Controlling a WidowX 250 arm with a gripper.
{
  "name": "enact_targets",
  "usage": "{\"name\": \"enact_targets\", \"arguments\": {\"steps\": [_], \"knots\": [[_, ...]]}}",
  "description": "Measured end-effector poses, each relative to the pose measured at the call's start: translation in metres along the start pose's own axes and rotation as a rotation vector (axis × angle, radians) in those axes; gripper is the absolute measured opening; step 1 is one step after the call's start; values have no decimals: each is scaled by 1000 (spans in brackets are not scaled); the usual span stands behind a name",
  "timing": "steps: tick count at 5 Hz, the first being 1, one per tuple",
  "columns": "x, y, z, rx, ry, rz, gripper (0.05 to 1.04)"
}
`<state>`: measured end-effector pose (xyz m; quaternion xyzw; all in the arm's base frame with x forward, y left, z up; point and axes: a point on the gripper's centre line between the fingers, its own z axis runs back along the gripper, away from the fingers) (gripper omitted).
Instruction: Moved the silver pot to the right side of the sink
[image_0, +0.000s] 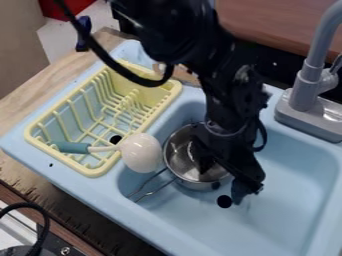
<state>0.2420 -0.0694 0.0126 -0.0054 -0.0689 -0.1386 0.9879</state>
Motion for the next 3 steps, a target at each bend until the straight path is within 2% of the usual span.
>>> {"name": "enact_targets", "arguments": {"steps": [1, 2, 3], "knots": [[4, 3, -7, -11, 6, 25, 721], [8, 5, -6, -25, -2, 58, 427], [8, 5, -5, -30, 4, 50, 196]]}}
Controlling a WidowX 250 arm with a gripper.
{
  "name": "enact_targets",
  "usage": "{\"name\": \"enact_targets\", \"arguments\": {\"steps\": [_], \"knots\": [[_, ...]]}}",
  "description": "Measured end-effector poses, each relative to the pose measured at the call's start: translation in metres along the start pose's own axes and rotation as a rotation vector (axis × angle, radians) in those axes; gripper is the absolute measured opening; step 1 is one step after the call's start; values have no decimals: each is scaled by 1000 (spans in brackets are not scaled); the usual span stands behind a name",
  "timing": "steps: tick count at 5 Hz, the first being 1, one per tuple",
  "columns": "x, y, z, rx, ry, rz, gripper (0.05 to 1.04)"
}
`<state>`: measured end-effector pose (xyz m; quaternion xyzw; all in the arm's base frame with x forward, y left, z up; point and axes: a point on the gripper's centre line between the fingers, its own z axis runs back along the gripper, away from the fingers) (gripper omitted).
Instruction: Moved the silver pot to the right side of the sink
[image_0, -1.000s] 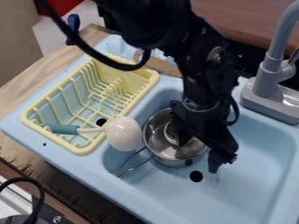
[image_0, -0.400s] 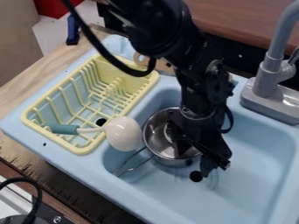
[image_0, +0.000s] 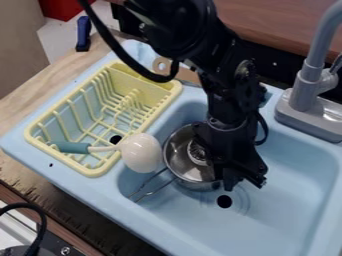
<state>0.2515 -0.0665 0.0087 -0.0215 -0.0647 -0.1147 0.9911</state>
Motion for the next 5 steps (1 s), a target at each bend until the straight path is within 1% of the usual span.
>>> {"name": "enact_targets", "arguments": {"steps": [1, 2, 3, 4, 5], "knots": [[2, 0, 0, 2, -12, 7, 78], [4, -3, 0, 27, -28, 5, 60], [3, -4, 0, 42, -35, 7, 60], [3, -11, 6, 61, -47, -1, 59], [1, -22, 19, 45, -49, -16, 56]]}}
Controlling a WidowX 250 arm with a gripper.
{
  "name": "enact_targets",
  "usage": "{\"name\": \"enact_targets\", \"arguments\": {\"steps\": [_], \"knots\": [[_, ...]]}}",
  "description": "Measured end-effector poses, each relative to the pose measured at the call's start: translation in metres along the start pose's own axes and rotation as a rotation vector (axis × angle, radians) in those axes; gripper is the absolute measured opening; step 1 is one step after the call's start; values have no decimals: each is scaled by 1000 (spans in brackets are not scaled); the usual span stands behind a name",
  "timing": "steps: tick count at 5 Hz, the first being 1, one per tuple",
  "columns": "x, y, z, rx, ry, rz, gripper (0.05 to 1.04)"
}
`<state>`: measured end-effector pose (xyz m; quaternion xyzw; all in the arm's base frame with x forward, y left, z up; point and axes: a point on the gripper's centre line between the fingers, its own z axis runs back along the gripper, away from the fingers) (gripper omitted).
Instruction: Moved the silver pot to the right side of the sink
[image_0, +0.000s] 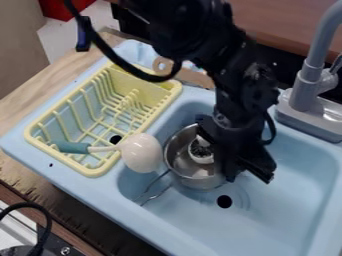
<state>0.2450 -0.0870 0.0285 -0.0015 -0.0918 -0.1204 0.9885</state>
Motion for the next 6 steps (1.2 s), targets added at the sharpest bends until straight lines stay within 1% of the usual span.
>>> {"name": "enact_targets", "arguments": {"steps": [1, 3, 4, 5, 6], "knots": [[-1, -13, 8, -22, 13, -16, 56], [-10, -52, 15, -55, 16, -127, 56], [-19, -74, 14, -83, 36, -181, 56], [-25, -84, 9, -97, 49, -208, 56], [-24, -90, 1, -124, 33, -199, 56]]}}
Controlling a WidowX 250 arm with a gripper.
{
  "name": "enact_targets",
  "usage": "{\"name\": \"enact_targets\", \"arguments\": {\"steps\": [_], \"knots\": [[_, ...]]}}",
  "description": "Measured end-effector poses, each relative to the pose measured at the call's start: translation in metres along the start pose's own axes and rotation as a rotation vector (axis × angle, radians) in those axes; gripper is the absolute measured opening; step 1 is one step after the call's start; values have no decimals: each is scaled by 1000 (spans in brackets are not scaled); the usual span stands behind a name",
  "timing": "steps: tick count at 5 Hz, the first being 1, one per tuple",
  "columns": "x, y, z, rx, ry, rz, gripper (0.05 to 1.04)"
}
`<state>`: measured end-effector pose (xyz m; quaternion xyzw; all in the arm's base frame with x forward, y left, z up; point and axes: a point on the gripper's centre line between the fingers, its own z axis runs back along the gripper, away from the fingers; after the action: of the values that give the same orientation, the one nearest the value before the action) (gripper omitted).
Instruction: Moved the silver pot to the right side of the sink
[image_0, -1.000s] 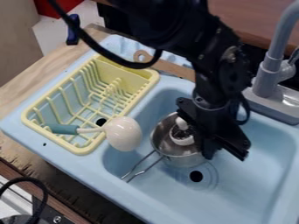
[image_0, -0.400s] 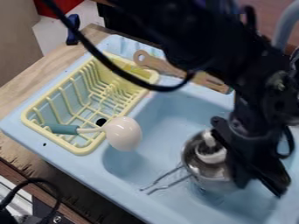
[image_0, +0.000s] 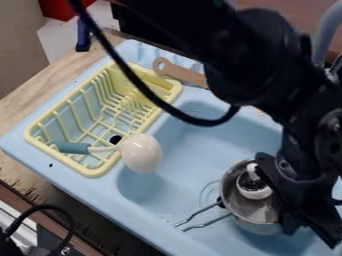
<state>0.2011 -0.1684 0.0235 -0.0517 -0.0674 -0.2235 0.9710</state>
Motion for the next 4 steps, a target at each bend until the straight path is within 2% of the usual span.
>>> {"name": "enact_targets", "arguments": {"steps": [1, 2, 3, 4], "knots": [[-5, -5, -9, 0, 6, -94, 77], [-9, -5, -12, -13, 15, -63, 232], [-16, -1, -7, -76, 30, 13, 474], [-8, 7, 13, -138, 17, 77, 757]]}}
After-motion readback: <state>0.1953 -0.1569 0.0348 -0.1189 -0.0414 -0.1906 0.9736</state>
